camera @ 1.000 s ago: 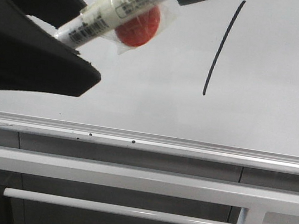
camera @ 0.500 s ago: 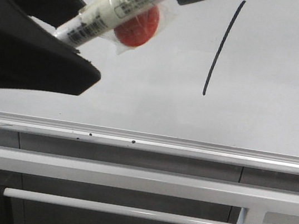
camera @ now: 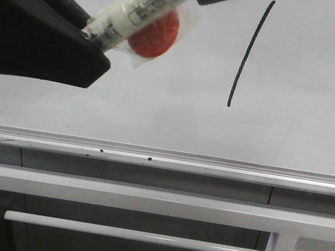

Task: Write number 1 on whiteboard

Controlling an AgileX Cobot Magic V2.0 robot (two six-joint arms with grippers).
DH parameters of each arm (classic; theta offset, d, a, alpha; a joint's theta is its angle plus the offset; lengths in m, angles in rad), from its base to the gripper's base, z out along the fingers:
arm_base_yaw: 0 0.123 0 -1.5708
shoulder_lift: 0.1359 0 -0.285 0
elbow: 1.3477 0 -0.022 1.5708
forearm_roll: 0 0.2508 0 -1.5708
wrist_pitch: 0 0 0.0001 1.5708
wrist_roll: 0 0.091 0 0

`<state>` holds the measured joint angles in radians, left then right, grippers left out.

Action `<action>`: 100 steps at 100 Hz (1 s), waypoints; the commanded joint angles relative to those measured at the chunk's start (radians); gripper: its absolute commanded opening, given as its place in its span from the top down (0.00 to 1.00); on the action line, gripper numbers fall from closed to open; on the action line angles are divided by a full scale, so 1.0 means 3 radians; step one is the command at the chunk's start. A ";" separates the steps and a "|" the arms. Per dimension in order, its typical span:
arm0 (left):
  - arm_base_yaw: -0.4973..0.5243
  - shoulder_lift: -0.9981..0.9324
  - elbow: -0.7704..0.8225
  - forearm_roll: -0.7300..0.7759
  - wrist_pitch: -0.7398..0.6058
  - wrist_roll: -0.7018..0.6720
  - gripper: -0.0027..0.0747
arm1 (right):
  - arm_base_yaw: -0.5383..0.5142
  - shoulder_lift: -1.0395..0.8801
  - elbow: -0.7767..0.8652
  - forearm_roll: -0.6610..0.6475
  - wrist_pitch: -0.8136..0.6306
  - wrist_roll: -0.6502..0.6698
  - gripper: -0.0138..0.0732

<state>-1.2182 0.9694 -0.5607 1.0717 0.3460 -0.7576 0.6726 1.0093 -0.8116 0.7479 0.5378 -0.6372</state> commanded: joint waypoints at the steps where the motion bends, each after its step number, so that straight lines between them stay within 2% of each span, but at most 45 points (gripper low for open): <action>1: -0.0007 -0.0031 -0.0121 -0.0008 0.0121 -0.0528 0.99 | -0.0002 -0.0125 -0.0117 0.0029 -0.0148 -0.0055 0.70; 10: -0.0007 -0.0031 -0.0121 0.0126 0.0121 -0.0978 0.99 | -0.0002 -0.0231 -0.0117 -0.0040 -0.0157 -0.0055 0.49; 16: -0.0007 -0.0031 -0.0091 0.0253 0.0121 -0.1271 0.99 | -0.0009 -0.0327 -0.0117 -0.0102 -0.0132 -0.0055 0.45; 21: -0.0007 -0.0031 -0.0071 0.0394 0.0145 -0.1548 0.99 | -0.0009 -0.0403 -0.0117 -0.0160 -0.0125 -0.0055 0.48; 25: -0.0007 -0.0031 -0.0031 0.0481 0.0150 -0.1777 0.99 | -0.0009 -0.0465 -0.0117 -0.0234 -0.0125 -0.0055 0.56; 28: -0.0007 -0.0031 -0.0003 0.0586 0.0150 -0.1927 0.99 | -0.0009 -0.0534 -0.0117 -0.0276 -0.0125 -0.0055 0.63; 36: -0.0007 -0.0031 0.0079 0.0827 0.0125 -0.2386 0.99 | -0.0009 -0.0669 -0.0117 -0.0412 -0.0100 -0.0055 0.89; 38: -0.0007 -0.0031 0.0102 0.0902 0.0115 -0.2525 0.99 | -0.0009 -0.0701 -0.0110 -0.0431 -0.0090 -0.0042 0.92; 60: -0.0007 -0.0031 0.0416 0.2009 0.0135 -0.4167 0.99 | -0.0009 -0.0977 -0.0001 -0.0553 -0.0020 -0.0041 0.91; 78: -0.0100 -0.0024 0.0565 0.2578 0.0380 -0.4844 0.99 | -0.0009 -0.1164 0.0178 -0.0601 -0.0028 -0.0041 0.91; 91: -0.0331 0.0044 0.0607 0.2578 0.0872 -0.5026 0.99 | -0.0009 -0.1225 0.0317 -0.0616 -0.0053 -0.0041 0.91; 100: -0.0500 0.0158 0.0612 0.2578 0.1105 -0.5181 0.99 | -0.0009 -0.1263 0.0418 -0.0616 -0.0242 -0.0041 0.91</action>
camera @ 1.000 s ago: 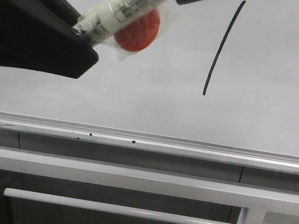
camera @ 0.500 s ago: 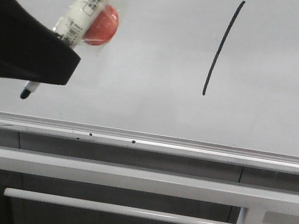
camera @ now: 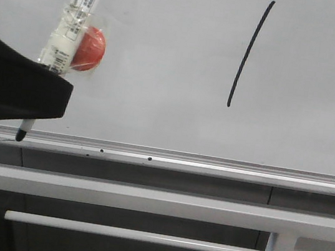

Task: Write number 1 on whiteboard

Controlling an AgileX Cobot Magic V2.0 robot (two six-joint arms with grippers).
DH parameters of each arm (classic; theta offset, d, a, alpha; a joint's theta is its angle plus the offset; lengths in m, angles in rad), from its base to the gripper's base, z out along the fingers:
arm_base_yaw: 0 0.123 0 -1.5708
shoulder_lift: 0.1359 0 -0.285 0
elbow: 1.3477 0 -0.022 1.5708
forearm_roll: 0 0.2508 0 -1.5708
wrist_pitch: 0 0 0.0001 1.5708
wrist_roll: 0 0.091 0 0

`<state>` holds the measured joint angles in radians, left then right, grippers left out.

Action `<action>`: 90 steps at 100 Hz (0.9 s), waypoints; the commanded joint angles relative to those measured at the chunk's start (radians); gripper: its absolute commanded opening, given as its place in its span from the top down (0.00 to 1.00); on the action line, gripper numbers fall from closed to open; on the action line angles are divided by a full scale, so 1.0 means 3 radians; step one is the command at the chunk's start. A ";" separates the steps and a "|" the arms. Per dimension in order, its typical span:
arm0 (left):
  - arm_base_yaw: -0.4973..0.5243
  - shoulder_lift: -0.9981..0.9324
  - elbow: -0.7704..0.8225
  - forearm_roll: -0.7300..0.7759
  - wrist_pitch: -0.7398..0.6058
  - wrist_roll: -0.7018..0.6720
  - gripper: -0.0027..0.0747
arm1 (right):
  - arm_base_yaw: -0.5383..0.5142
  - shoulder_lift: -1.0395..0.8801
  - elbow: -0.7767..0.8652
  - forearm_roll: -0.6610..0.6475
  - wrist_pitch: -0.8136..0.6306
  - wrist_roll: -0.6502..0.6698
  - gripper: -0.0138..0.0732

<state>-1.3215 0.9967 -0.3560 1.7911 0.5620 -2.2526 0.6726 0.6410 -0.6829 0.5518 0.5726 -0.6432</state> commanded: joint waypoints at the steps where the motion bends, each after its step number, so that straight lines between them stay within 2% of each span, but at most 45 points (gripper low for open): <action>1: -0.0168 0.0079 -0.0070 0.0180 0.0417 -0.0213 0.99 | -0.0009 -0.0043 -0.0001 0.0038 -0.0382 -0.0021 0.91; 24: -0.0531 0.0600 -0.0070 0.0180 0.1168 -0.0802 0.99 | -0.0009 -0.0187 0.0402 0.0038 -0.1209 -0.0008 0.91; 38: -0.0613 0.0836 -0.0070 0.0180 0.1680 -0.1084 0.99 | -0.0009 -0.0255 0.0625 0.0038 -0.1494 -0.0008 0.91; 52: -0.0613 0.0941 -0.0082 0.0186 0.1685 -0.1288 0.99 | -0.0009 -0.0255 0.0774 0.0038 -0.1551 -0.0008 0.91; 69: -0.0613 0.0950 -0.0091 0.0186 0.1895 -0.1429 0.99 | -0.0009 -0.0255 0.0874 0.0038 -0.1604 -0.0008 0.91; 90: -0.0613 0.0980 -0.0184 0.0186 0.1691 -0.1453 0.99 | -0.0009 -0.0255 0.0969 0.0038 -0.1726 -0.0014 0.91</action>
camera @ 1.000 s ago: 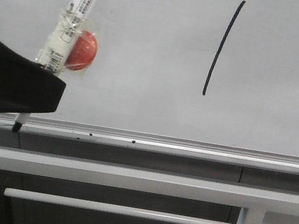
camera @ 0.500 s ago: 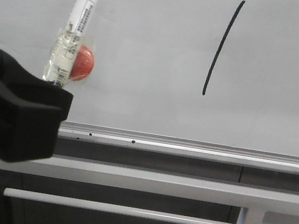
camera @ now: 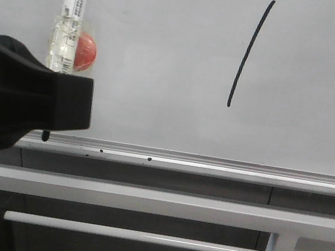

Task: Write number 1 on whiteboard

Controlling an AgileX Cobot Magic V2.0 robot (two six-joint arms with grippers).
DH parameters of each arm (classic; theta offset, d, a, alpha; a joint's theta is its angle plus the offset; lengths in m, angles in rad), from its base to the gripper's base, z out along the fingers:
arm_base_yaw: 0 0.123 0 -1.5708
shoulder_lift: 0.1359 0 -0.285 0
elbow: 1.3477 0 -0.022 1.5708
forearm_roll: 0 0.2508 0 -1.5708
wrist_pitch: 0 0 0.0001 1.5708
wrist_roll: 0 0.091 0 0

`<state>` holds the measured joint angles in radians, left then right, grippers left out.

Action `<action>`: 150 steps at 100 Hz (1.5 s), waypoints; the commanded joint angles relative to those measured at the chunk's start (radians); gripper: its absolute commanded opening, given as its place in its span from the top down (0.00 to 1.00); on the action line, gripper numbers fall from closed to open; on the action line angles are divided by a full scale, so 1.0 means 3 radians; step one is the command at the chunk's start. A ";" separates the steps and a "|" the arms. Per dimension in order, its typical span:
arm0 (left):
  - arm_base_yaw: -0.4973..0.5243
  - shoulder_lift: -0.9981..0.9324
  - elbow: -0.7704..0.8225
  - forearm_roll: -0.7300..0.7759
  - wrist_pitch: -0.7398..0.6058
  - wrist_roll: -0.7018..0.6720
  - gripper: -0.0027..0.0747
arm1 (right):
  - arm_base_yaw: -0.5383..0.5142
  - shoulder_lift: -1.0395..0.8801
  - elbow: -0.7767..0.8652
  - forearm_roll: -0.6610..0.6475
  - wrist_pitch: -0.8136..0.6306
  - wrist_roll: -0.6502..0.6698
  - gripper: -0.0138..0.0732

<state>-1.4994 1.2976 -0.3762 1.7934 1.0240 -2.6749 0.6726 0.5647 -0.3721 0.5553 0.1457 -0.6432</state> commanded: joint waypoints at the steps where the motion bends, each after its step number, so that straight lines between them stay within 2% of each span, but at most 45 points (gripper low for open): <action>1: -0.0020 -0.0012 -0.0123 0.0179 0.0151 -0.0045 0.99 | -0.0009 0.0000 -0.0057 0.0026 -0.0303 -0.0014 0.91; 48: 0.0044 0.0457 -0.0297 0.0179 0.0448 -0.0347 0.99 | -0.0009 0.0000 -0.0059 0.0026 -0.0343 -0.0014 0.91; 69: 0.0352 0.0472 -0.0464 0.0179 0.0005 -0.0347 0.99 | -0.0009 0.0000 -0.0059 0.0026 -0.0343 -0.0014 0.91; 118: 0.0688 0.0472 -0.0511 0.0179 -0.0118 -0.0191 0.99 | -0.0009 0.0000 -0.0059 0.0026 -0.0343 -0.0014 0.91; 150: 0.0716 0.0472 -0.0511 0.0179 -0.0140 -0.0094 0.99 | -0.0009 0.0000 -0.0059 0.0026 -0.0343 -0.0014 0.91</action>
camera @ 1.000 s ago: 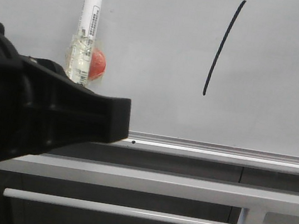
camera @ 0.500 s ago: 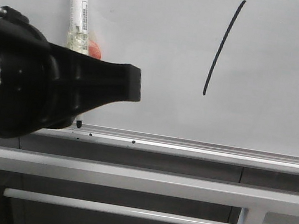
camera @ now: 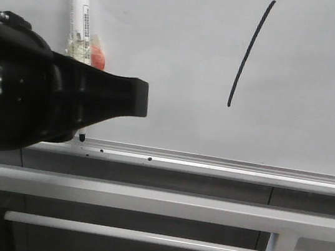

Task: Write number 1 on whiteboard

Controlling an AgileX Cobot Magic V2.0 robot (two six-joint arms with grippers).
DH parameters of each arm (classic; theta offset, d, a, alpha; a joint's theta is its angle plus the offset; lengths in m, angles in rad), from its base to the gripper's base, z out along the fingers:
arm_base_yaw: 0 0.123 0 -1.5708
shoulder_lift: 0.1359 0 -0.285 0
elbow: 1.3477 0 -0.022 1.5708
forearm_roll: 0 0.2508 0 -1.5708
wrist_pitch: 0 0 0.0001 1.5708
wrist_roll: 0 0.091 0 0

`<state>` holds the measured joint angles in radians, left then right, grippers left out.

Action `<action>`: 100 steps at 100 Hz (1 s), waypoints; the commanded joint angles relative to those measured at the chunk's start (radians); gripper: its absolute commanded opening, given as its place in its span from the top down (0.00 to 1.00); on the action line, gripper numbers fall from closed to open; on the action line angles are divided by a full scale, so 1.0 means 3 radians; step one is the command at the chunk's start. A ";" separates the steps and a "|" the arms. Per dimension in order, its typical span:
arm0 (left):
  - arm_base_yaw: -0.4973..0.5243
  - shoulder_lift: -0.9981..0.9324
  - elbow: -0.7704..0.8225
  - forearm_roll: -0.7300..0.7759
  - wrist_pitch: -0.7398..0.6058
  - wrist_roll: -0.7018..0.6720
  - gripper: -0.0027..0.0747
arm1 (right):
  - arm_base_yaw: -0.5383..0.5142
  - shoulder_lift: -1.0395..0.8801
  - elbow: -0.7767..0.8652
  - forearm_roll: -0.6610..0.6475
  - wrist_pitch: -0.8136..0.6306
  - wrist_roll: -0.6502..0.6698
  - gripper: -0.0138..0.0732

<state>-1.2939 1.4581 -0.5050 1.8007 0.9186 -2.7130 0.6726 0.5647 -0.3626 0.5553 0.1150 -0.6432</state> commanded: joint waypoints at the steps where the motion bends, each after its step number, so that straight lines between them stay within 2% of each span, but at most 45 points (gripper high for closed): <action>1: 0.0036 -0.0063 -0.0082 0.0154 0.0211 0.0033 0.99 | -0.0009 0.0000 -0.0091 0.0026 -0.0241 -0.0014 0.91; 50: 0.0053 -0.0063 -0.0082 0.0154 0.0227 0.0059 0.98 | -0.0009 0.0000 -0.0091 0.0026 -0.0241 -0.0014 0.91; 82: 0.0053 -0.0063 -0.0082 0.0154 0.0285 0.0059 0.67 | -0.0009 0.0000 -0.0091 0.0026 -0.0219 -0.0014 0.91; 100: 0.0053 -0.0063 -0.0082 0.0154 0.0303 0.0059 0.65 | -0.0009 0.0000 -0.0091 0.0026 -0.0219 -0.0014 0.91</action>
<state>-1.2795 1.4581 -0.5065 1.8021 0.9354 -2.6937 0.6726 0.5647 -0.3626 0.5571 0.1145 -0.6432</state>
